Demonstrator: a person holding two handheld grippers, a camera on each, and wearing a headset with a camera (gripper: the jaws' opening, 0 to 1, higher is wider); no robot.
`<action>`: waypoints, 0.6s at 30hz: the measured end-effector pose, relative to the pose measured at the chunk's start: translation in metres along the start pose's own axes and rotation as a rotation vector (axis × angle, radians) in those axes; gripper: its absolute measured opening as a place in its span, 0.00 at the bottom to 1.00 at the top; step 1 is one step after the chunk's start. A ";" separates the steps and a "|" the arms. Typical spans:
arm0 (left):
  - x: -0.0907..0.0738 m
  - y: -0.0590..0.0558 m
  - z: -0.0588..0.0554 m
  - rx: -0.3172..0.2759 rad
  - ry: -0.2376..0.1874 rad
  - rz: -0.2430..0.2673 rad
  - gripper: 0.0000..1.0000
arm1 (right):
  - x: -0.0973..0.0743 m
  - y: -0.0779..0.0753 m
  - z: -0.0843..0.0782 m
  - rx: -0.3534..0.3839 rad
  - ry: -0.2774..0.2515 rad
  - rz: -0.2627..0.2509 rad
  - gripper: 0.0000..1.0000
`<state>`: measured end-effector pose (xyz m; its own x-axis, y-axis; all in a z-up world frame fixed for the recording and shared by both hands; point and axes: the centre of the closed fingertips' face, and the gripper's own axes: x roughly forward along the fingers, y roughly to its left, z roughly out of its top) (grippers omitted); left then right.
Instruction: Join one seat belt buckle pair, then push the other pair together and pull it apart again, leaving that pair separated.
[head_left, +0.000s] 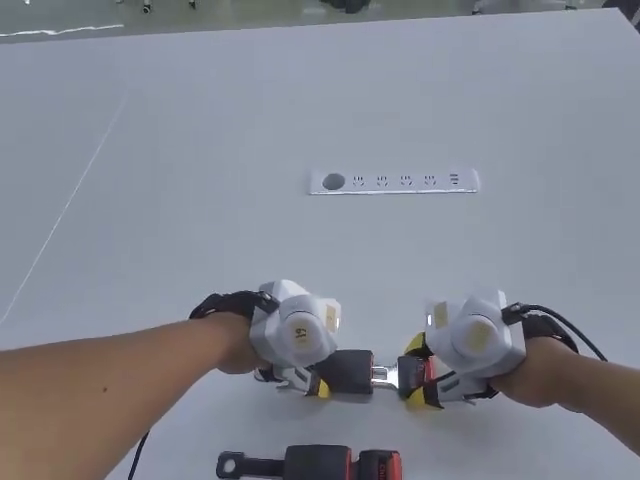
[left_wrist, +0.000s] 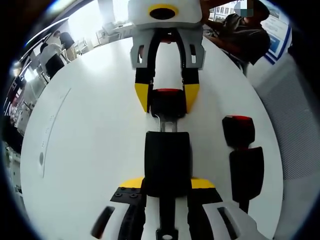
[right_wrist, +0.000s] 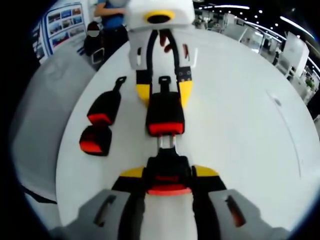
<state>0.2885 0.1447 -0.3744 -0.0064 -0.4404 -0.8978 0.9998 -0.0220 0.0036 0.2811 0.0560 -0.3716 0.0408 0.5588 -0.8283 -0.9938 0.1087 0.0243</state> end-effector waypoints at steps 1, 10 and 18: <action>0.000 0.000 0.000 0.000 0.001 0.000 0.32 | -0.001 0.000 -0.002 -0.001 0.003 -0.001 0.36; 0.000 0.001 -0.001 -0.003 0.000 0.000 0.32 | -0.008 0.004 -0.018 0.000 -0.005 -0.008 0.37; 0.000 0.000 -0.001 -0.005 -0.005 -0.001 0.32 | -0.022 0.003 -0.038 0.019 0.002 -0.024 0.37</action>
<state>0.2889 0.1452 -0.3748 -0.0079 -0.4450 -0.8955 0.9998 -0.0182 0.0002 0.2733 0.0134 -0.3747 0.0648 0.5540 -0.8300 -0.9903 0.1380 0.0148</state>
